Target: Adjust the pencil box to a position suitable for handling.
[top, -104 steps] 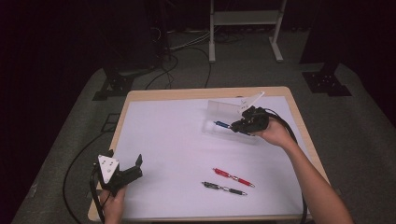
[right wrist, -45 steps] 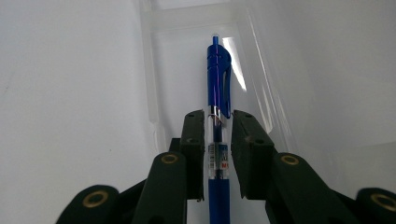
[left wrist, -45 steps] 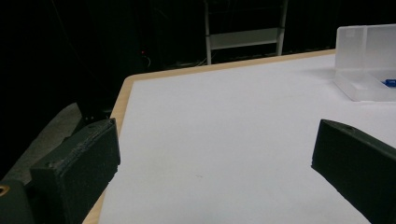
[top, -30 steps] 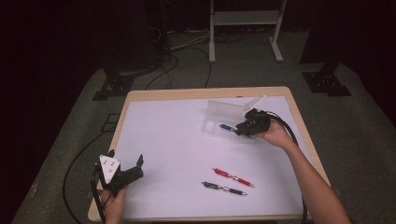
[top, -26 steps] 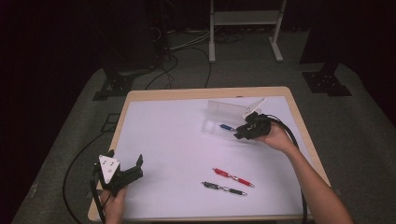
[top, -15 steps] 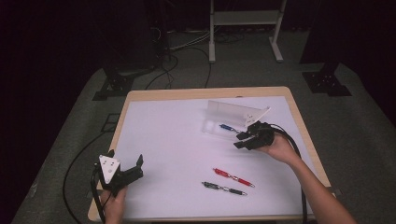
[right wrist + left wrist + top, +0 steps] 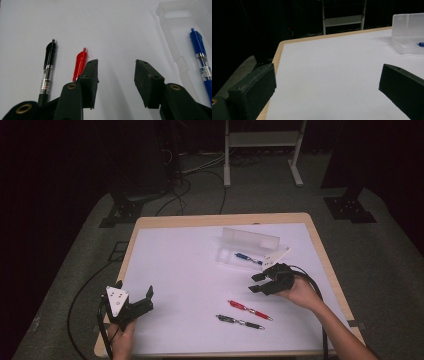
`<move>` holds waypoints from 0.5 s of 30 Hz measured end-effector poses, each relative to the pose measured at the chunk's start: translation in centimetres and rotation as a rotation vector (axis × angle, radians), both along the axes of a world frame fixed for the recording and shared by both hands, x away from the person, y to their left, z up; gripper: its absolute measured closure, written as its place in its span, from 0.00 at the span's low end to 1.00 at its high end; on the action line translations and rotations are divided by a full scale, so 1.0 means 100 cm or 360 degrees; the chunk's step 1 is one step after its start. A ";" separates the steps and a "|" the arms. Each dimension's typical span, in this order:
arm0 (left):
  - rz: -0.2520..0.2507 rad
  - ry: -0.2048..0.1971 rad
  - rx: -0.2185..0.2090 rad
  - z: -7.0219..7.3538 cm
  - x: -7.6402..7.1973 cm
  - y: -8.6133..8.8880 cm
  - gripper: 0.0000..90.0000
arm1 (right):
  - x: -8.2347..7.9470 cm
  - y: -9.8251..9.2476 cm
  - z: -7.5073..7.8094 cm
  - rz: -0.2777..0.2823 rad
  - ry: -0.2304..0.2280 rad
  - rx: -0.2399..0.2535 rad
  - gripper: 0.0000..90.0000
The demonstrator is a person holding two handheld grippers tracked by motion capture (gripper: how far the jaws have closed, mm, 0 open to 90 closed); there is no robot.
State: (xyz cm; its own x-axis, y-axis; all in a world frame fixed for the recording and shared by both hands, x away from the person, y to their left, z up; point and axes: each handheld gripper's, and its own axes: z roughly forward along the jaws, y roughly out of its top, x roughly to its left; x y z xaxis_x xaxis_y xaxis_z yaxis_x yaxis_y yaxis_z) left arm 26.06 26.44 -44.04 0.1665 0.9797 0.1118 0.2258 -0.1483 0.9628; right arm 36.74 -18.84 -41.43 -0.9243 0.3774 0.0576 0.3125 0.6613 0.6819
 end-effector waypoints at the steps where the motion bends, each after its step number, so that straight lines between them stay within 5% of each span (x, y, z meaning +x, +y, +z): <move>1: 0.0002 -0.0001 0.0001 0.000 0.000 0.000 0.00 | -0.001 0.000 -0.001 0.0011 -0.0002 0.0000 0.58; 15: -0.0001 -0.0002 0.0007 0.000 0.000 -0.001 0.00 | -0.026 0.007 -0.013 0.0061 0.0028 0.0013 0.57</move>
State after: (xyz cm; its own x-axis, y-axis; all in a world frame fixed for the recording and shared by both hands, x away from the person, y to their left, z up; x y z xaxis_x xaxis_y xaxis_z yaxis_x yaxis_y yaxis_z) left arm 26.06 26.38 -44.06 0.1669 0.9791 0.1166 0.2248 -0.1529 0.9623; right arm 34.15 -18.11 -42.73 -0.9368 0.3414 0.0769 0.2992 0.6674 0.6819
